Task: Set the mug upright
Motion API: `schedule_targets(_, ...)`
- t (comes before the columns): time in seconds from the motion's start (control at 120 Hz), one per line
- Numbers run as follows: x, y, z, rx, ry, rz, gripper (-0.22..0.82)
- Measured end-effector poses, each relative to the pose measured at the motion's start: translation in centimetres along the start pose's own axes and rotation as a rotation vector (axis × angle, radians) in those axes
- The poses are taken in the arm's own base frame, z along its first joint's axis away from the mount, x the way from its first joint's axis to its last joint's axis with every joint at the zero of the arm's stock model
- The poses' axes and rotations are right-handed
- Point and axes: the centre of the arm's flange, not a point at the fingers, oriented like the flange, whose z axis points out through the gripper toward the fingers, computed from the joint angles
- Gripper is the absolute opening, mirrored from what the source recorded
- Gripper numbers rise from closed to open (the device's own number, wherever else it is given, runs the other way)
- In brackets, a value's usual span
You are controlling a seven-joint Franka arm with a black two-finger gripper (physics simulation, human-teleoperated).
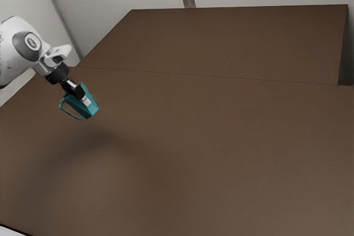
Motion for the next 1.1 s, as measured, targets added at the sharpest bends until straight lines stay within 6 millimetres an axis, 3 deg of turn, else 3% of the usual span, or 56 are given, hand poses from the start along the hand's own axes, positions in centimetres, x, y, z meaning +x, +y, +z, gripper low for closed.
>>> schedule_targets(0.15,2.1,1.4,2.0,0.194,-0.188,0.013,-0.18)
schedule_targets(0.217,2.0,1.5,3.8,0.244,-0.214,-0.030,-0.18)
schedule_targets(0.358,1.7,-0.2,6.5,0.293,-0.167,-0.183,-0.18)
schedule_targets(0.617,1.8,-1.5,10.2,0.313,-0.086,-0.403,-0.17)
schedule_targets(0.817,1.9,-2.0,11.4,0.323,-0.064,-0.517,-0.16)
schedule_targets(0.983,2.1,-1.8,11.6,0.322,-0.046,-0.580,0.16)
schedule_targets(1.1,2.4,-1.6,11.3,0.324,-0.033,-0.613,0.31)
